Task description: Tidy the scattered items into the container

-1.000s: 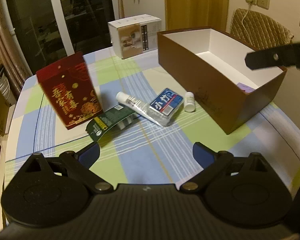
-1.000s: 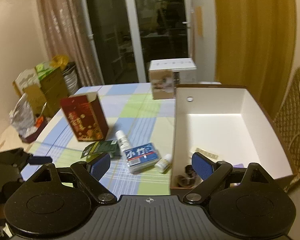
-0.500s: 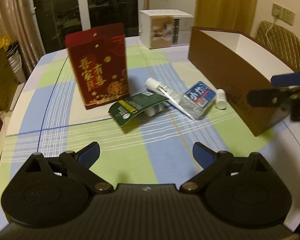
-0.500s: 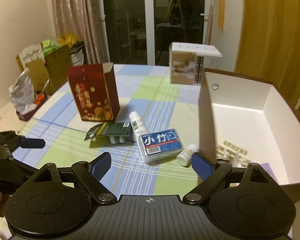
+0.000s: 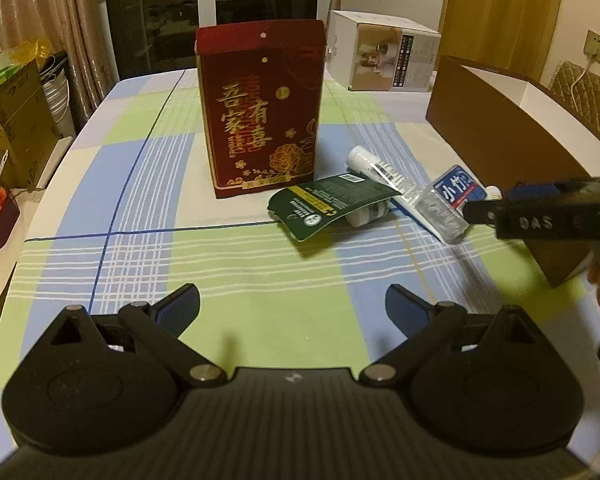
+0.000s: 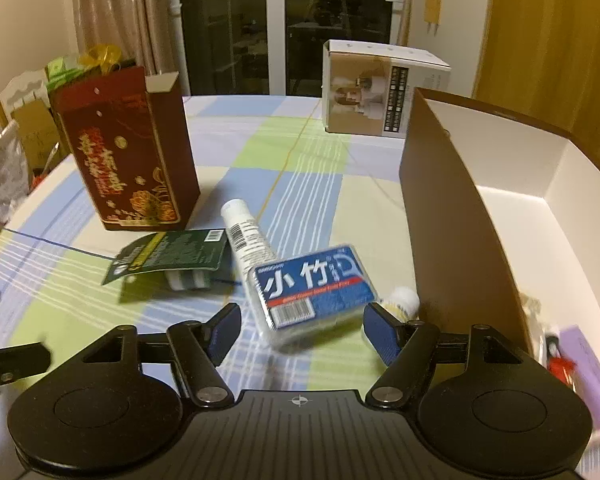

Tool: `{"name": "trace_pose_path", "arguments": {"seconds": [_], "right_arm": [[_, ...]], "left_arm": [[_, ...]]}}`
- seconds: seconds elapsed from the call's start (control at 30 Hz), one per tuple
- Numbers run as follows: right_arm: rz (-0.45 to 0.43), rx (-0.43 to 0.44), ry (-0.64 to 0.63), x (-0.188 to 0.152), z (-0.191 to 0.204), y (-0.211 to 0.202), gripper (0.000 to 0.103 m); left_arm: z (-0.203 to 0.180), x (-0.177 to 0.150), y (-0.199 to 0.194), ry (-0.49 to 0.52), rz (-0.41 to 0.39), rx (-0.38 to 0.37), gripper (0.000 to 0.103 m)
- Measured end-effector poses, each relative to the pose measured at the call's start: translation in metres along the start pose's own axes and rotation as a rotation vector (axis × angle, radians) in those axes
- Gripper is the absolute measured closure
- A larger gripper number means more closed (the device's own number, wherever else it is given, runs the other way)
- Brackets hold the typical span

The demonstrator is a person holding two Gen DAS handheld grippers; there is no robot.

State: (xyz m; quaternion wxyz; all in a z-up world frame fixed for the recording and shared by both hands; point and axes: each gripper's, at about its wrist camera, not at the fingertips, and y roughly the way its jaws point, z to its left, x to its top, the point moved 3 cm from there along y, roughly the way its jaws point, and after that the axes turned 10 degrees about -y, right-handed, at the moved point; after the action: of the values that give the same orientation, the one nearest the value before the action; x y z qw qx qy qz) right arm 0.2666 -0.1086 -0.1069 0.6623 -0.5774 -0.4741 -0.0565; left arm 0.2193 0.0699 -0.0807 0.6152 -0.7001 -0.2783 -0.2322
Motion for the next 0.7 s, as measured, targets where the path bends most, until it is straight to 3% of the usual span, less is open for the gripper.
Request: {"name": "trace_pose_path", "arguments": {"seconds": [0.2, 0.23, 0.33, 0.7], "right_arm": [[0.009, -0.01, -0.034, 0.008, -0.008, 0.024, 0.028], [0.006, -0.009, -0.037, 0.009, -0.008, 0.028, 0.021], [0.005, -0.011, -0.049, 0.013, -0.007, 0.038, 0.015], [0.048, -0.036, -0.094, 0.015, -0.003, 0.058, 0.01]], "left_arm": [[0.0, 0.002, 0.0, 0.007, -0.006, 0.002, 0.006], [0.001, 0.002, 0.0, 0.0, -0.006, -0.001, 0.006], [0.002, 0.004, 0.001, -0.017, -0.003, -0.009, 0.006], [0.003, 0.005, 0.004, -0.038, 0.009, -0.017, 0.006]]}}
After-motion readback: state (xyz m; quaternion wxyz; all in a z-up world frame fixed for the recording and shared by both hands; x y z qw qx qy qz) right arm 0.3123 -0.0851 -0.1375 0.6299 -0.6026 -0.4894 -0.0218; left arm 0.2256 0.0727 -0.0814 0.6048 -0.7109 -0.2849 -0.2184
